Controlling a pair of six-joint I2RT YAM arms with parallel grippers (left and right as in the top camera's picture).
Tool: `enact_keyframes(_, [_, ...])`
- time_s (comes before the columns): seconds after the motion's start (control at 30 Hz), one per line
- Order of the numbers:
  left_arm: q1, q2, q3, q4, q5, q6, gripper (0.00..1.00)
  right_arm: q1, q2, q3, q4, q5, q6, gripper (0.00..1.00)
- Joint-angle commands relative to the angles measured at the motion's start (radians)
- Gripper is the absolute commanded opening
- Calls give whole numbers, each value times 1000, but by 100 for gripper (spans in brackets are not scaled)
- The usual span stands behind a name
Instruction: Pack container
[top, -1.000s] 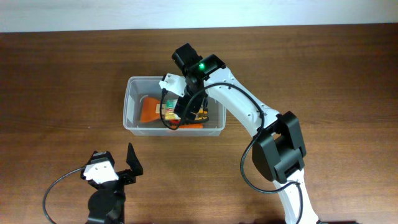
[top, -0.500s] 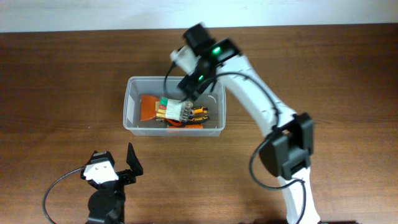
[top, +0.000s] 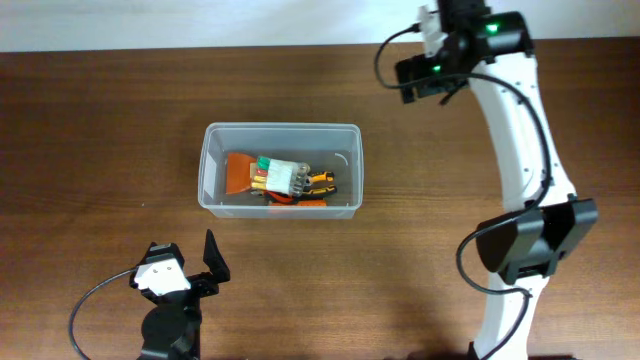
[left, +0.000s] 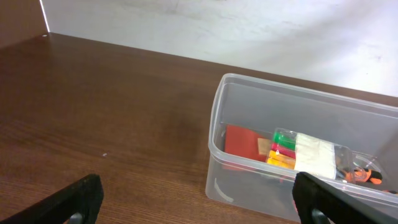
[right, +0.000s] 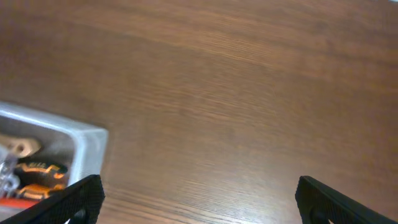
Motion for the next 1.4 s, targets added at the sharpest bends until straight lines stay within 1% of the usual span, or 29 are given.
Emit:
enact_keyframes(0.0, [-4,-3,-3,-2,-3,9,99,-39,-11,11,0,1,39,99])
enact_keyframes(0.13, [-4,-3,-3,-2,-3,9,99,-60,-11,11,0,2,39,99])
enact_keyframes(0.83, [-4,-3,-3,-2,-3,9,99,-61,-10,11,0,2,39,99])
enact_keyframes(0.93, [-4,-3,-3,-2,-3,9,99,-60,-31,11,0,2,39,99])
enact_keyframes(1.03, [-4,-3,-3,-2,-3,9,99,-59,-77,11,0,2,39,99])
enact_keyframes(1.17, [-4,-3,-3,-2,-3,9,99,-57,-191,11,0,2,39,99])
enact_keyframes(1.2, [-4,-3,-3,-2,-3,9,99,-50,-258,11,0,2,39,99])
enact_keyframes(1.37, [-4,-3,-3,-2,-3,9,99,12,-473,10,0,2,39,99])
